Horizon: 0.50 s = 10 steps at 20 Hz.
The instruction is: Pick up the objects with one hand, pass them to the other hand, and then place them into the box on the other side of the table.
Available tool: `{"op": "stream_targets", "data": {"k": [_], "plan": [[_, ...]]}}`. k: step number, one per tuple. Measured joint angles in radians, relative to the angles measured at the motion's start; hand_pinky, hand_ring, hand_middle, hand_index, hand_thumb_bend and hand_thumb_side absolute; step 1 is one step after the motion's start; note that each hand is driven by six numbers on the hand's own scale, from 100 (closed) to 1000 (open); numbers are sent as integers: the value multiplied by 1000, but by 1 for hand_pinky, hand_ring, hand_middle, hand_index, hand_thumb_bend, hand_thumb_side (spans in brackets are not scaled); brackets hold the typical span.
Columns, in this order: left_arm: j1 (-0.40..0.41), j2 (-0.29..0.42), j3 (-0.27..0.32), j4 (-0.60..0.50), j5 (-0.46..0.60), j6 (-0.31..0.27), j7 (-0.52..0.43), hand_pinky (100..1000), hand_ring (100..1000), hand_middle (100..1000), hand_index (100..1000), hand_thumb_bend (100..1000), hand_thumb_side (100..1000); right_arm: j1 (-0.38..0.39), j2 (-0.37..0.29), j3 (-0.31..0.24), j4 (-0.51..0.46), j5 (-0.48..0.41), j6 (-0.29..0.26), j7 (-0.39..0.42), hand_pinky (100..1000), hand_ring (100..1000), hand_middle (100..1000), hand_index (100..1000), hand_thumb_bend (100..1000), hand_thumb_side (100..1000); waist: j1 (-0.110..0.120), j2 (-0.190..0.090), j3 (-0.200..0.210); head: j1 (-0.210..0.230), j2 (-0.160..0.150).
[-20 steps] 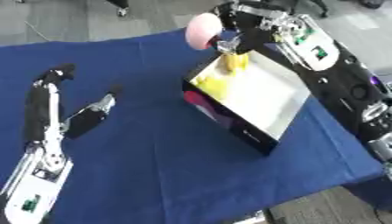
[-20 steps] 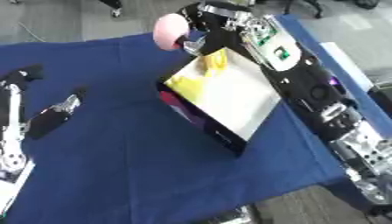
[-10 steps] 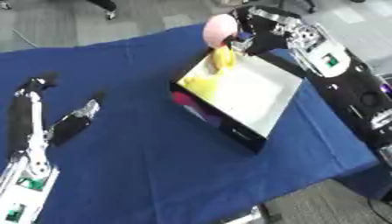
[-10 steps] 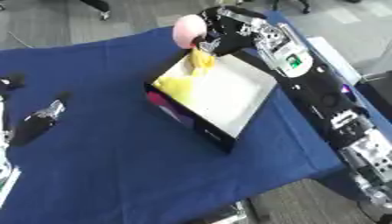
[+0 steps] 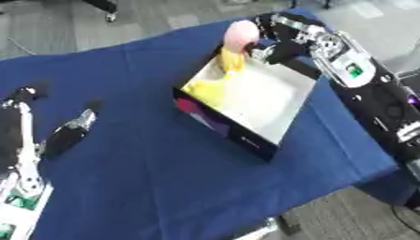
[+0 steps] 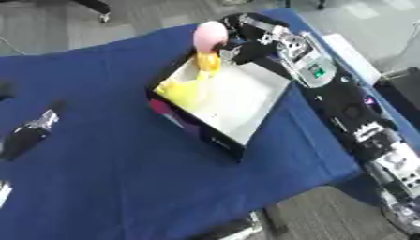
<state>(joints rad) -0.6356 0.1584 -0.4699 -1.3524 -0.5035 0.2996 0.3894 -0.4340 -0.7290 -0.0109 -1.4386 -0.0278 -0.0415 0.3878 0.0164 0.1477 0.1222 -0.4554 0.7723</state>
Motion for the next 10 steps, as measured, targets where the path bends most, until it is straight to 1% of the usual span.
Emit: {"op": "stream_targets", "data": {"k": [3, 4, 6, 10], "plan": [[1, 0, 1, 0, 2, 2, 1, 797, 791, 663, 818, 660, 602, 4, 0, -3, 9, 23, -9, 6, 969, 1000, 918, 889, 100, 100, 1, 0, -4, 1, 0], [1, 0, 1, 0, 2, 2, 2, 797, 791, 664, 819, 660, 602, 4, 1, -5, 9, 30, -13, 9, 982, 1000, 961, 931, 100, 100, 1, 0, -4, 2, 0], [1, 1, 2, 0, 3, 4, 3, 796, 791, 664, 819, 656, 604, 8, 1, -8, 10, 44, -30, 16, 1000, 1000, 1000, 1000, 100, 100, 1, 0, -4, 3, 0], [3, 7, 2, 0, 5, 5, 4, 796, 792, 664, 819, 655, 605, 12, 3, -13, 13, 86, -78, 41, 1000, 1000, 1000, 1000, 100, 100, 1, 0, -5, 3, 0]]}}
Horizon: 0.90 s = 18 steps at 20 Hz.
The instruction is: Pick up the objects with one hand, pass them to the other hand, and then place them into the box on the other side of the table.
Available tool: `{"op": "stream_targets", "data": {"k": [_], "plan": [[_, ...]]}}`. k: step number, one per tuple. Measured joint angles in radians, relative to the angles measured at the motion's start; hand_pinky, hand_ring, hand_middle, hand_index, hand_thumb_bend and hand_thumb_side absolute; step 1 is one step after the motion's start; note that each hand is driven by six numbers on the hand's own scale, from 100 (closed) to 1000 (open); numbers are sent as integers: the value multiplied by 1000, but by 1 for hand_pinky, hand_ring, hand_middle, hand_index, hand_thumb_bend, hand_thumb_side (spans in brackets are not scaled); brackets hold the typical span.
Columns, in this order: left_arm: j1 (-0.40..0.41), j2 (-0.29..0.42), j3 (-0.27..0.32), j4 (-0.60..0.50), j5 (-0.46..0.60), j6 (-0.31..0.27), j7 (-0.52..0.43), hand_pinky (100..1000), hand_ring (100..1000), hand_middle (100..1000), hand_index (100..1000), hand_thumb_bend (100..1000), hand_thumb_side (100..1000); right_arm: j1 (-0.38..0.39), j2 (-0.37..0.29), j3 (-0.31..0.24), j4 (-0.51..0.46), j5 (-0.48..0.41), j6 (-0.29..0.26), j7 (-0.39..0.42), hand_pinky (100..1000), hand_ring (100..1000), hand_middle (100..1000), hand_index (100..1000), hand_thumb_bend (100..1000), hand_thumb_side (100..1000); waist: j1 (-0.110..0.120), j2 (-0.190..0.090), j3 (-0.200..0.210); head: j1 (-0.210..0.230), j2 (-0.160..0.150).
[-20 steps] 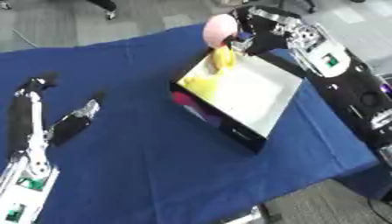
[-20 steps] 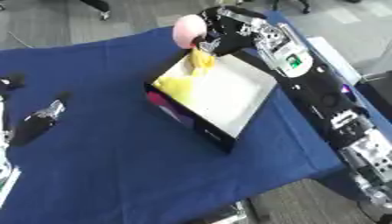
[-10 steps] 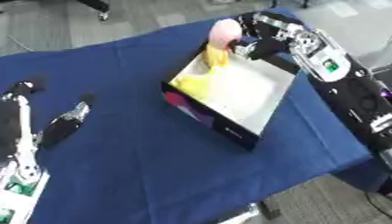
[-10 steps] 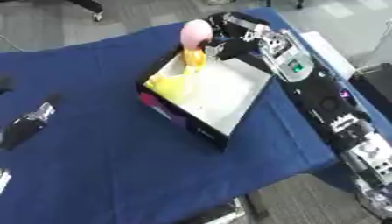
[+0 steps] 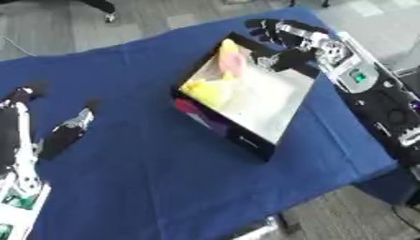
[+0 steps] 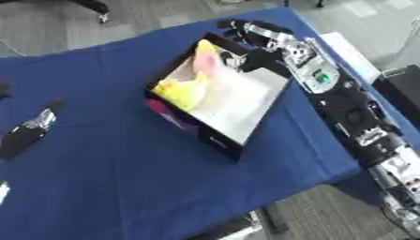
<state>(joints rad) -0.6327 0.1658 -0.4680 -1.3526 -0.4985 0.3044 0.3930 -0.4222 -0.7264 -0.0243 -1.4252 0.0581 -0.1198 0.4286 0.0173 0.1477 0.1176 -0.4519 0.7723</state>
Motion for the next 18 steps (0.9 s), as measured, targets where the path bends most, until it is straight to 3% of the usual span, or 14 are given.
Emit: {"op": "stream_targets", "data": {"k": [6, 12, 13, 15, 17, 18], "plan": [[1, 0, 0, 0, 1, 0, 1, 796, 793, 664, 820, 661, 600, 1, 1, -12, 13, 54, -35, 0, 1000, 1000, 1000, 1000, 100, 100, 0, 0, 0, 0, 0], [7, 0, 3, -2, 6, 3, 6, 796, 793, 664, 819, 644, 621, 6, 6, -23, 13, 41, -25, -29, 1000, 1000, 1000, 1000, 100, 100, 5, 0, -3, 0, 0], [9, 0, 4, -5, 8, 3, 8, 796, 794, 661, 816, 657, 691, 6, 9, -26, 12, 17, -16, -43, 1000, 1000, 1000, 1000, 100, 256, 6, 0, -4, 1, 0], [9, 1, 15, -21, 17, -1, 19, 797, 797, 646, 815, 626, 722, 6, 9, -36, -7, -65, 3, -82, 1000, 1000, 1000, 1000, 100, 454, 6, 0, -7, 10, 0], [11, 12, 35, -49, 34, -5, 37, 802, 808, 649, 822, 526, 759, 7, 5, -52, -45, -182, 12, -128, 1000, 1000, 1000, 1000, 100, 467, 6, -3, -7, 27, 0], [12, 22, 48, -66, 46, -5, 46, 805, 818, 657, 834, 480, 729, 11, -3, -62, -69, -242, 11, -149, 1000, 1000, 1000, 1000, 100, 464, 6, -5, -8, 37, 0]]}}
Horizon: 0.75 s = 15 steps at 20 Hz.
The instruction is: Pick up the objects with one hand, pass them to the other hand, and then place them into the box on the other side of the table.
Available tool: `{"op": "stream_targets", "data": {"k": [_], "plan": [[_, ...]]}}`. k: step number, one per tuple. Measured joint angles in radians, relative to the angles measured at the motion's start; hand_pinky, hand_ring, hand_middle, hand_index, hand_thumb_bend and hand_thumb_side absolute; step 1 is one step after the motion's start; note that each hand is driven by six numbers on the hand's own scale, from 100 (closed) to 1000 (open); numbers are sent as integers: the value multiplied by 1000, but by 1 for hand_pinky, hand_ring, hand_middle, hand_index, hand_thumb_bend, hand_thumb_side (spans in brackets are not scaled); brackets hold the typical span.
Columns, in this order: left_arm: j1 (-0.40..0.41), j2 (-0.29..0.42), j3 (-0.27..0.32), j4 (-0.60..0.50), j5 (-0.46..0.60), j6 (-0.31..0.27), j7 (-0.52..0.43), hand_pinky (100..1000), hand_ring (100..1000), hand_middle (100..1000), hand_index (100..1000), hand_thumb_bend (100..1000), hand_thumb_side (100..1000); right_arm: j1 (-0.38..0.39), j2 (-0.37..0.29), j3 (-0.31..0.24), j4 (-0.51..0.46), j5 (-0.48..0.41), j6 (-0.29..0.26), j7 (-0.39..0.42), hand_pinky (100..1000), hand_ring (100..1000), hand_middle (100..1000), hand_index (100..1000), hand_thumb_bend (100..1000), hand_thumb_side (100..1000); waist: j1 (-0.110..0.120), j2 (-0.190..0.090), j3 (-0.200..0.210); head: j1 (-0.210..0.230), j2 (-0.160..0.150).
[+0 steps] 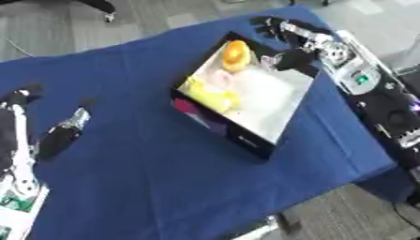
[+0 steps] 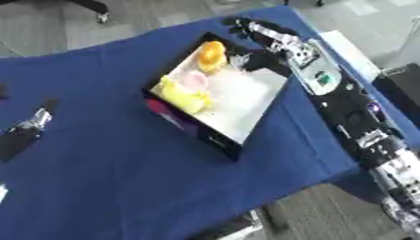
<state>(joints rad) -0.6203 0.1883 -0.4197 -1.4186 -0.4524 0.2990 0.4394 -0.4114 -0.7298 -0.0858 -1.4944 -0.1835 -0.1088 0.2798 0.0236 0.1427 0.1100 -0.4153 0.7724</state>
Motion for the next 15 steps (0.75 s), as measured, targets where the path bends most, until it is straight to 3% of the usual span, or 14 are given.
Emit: {"op": "stream_targets", "data": {"k": [3, 6, 10, 15], "plan": [[15, 40, 49, -60, 62, 10, 26, 805, 857, 706, 870, 384, 718, 41, -33, -36, -72, -155, -18, -42, 1000, 1000, 1000, 1000, 100, 468, 0, -2, -2, 33, 0], [40, 84, 111, -122, 197, 21, 64, 808, 874, 723, 884, 353, 725, 114, -56, -84, -128, -268, -46, -69, 1000, 1000, 1000, 1000, 100, 395, 0, -2, -4, 66, 0], [80, 132, 178, -179, 437, -3, 129, 803, 875, 719, 879, 364, 752, 199, -61, -148, -174, -332, -68, -97, 1000, 1000, 1000, 1000, 100, 433, -1, -2, -7, 89, 0], [133, 165, 244, -191, 704, -105, 229, 801, 874, 723, 885, 375, 789, 305, -30, -223, -223, -364, -86, -135, 1000, 1000, 1000, 1000, 100, 513, -14, -2, -17, 117, 0]]}}
